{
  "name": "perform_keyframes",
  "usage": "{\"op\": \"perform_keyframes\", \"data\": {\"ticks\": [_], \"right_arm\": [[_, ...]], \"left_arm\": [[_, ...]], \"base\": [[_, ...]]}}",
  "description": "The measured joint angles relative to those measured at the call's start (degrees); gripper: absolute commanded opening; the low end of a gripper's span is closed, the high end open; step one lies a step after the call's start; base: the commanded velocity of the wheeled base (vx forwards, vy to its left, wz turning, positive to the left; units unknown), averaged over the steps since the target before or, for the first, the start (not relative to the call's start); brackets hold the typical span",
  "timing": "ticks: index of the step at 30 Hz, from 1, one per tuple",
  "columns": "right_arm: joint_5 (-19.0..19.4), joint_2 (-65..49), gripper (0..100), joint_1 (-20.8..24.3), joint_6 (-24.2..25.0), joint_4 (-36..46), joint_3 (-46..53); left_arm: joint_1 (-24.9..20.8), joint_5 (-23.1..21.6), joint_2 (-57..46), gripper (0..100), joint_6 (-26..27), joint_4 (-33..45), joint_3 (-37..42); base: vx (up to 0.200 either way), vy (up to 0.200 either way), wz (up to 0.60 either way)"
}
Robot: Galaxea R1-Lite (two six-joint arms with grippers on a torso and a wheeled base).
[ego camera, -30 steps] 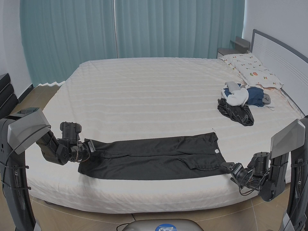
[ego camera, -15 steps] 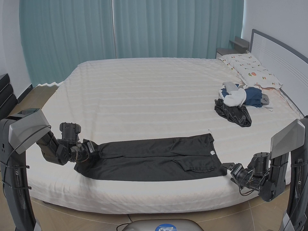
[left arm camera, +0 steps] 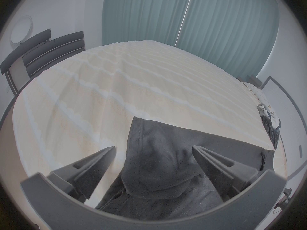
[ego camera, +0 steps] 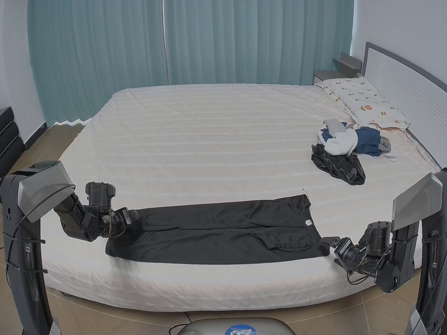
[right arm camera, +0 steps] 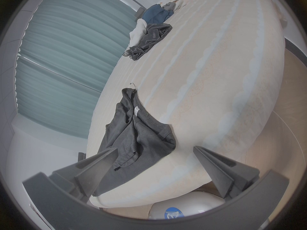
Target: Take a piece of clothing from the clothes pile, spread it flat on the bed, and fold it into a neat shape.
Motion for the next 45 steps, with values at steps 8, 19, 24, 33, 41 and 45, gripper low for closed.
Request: {"op": "perform_keyframes", "data": {"ticks": [8,19,24,33,41,45], "right_arm": [[-0.06,0.02,100,-0.02,-0.07,0.0,0.0],[-0.09,0.06,100,-0.02,-0.22,0.0,0.0],[-0.06,0.11,100,-0.02,-0.29,0.0,0.0],[-0.06,0.11,100,-0.02,-0.29,0.0,0.0],[-0.06,0.11,100,-0.02,-0.2,0.0,0.0],[-0.06,0.11,100,-0.02,0.02,0.0,-0.06]], "left_arm": [[0.04,-0.63,0.06,100,2.4,-1.19,-0.09],[-0.02,-3.79,0.77,100,5.56,-1.33,1.22],[0.01,-3.82,0.69,0,5.69,-1.39,1.41],[0.22,-3.35,-0.09,0,9.61,-1.69,2.86],[-0.1,-3.23,-1.0,0,7.17,-3.33,3.43],[-0.93,-3.21,-1.96,0,3.47,-3.17,3.51]], "base": [[0.0,0.0,0.0],[0.0,0.0,0.0],[0.0,0.0,0.0],[0.0,0.0,0.0],[0.0,0.0,0.0],[0.0,0.0,0.0]]}}
